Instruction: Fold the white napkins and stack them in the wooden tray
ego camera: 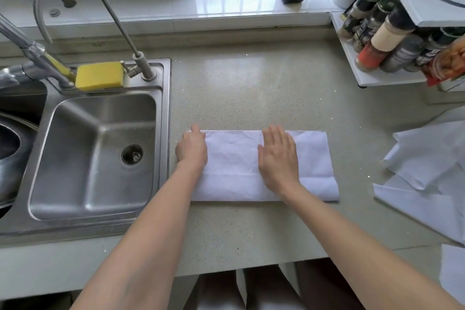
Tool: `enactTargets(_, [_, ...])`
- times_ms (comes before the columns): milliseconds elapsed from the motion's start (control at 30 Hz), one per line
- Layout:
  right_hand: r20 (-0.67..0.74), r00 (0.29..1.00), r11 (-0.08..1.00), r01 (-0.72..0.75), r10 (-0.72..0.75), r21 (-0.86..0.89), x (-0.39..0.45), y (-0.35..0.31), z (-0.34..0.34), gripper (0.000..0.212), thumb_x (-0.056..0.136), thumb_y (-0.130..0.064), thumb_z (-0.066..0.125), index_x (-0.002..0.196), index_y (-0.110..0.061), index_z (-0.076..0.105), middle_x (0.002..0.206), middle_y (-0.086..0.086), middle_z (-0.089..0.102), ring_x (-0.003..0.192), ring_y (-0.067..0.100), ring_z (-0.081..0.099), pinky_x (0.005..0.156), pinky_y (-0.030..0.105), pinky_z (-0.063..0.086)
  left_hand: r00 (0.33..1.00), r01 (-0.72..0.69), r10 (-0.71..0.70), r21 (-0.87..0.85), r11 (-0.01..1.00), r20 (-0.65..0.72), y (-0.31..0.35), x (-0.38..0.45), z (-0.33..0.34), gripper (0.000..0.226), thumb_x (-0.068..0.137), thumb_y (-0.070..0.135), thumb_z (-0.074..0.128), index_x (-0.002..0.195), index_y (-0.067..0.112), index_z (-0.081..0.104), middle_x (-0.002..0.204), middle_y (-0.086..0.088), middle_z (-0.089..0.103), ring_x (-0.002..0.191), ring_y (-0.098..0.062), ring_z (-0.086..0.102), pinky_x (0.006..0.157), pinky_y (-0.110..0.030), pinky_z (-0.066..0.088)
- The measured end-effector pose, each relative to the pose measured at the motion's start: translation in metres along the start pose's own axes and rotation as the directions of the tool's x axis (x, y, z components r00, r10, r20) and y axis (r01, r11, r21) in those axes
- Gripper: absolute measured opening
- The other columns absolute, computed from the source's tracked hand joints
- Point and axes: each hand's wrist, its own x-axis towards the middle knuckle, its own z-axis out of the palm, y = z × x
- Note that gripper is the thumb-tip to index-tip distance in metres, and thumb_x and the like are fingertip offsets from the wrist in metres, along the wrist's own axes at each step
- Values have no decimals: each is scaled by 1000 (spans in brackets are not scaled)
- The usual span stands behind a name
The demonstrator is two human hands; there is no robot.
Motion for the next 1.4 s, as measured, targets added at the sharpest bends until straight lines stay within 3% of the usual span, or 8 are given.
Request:
enactTargets(267, [159,985,997,69,-60,-48,-40,10,42,62,94,-42,11,152,-20,16,160,1,8,147,20,6,116,34,-9,1000,-16,17,21,1000,-19,4,-9,-7,28,101,21,40,125,7,42,128,-20,47,113,-37,47,82,-41,38])
enactTargets(367, [161,984,996,78,-71,-42,-39,8,43,63,94,-43,9,152,-21,15,160,0,7,148,20,5,116,35,-7,927,-286,290,51,957,-238,8,-42,8,40,99,21,39,138,15,43,150,-13,33,138,-33,30,111,-44,26])
enactTargets(467, [134,988,996,79,-75,-27,-36,7,41,66,91,-45,6,152,-21,15,160,1,8,148,21,5,115,35,-9,865,-483,494,120,867,-88,3,-77,40,56,98,36,17,147,16,35,157,-8,24,146,-28,17,118,-43,5])
enactTargets(633, [161,987,995,45,-30,-93,-42,-9,45,72,86,-48,-4,153,-22,6,160,-1,-2,148,24,-5,113,44,-15,905,-414,423,145,899,-36,-7,-87,62,62,96,45,12,152,20,12,160,-3,8,148,-24,6,118,-41,-3])
enactTargets(800, [168,975,987,155,-147,-35,-46,28,39,65,93,-48,10,153,-22,13,160,-1,7,148,17,2,117,35,-8,915,-395,403,190,899,-1,-8,-86,61,64,92,50,1,151,24,-5,160,-4,-7,148,-24,-8,118,-41,-10])
enactTargets(1067, [149,953,963,-252,264,-92,-56,101,16,60,101,-45,19,153,-23,-1,160,0,-9,147,17,-9,117,37,-9,929,-363,322,265,893,184,8,-95,39,68,98,54,18,153,21,-6,160,-7,-14,146,-26,-15,116,-51,-10])
enactTargets(1233, [-17,855,844,-509,519,172,-47,94,-13,67,89,-39,59,140,-4,33,144,18,34,132,33,32,107,40,25,824,-562,501,270,782,264,38,-75,9,105,78,77,45,153,19,0,160,-8,-10,146,-29,-17,118,-48,-9])
enactTargets(1400, [149,750,720,-661,644,212,-31,97,-30,64,77,-32,75,121,-1,40,128,20,50,120,36,46,95,41,39,737,-653,509,274,706,444,52,-55,1,129,63,78,63,151,25,-16,157,0,-24,142,-28,-27,117,-48,-12])
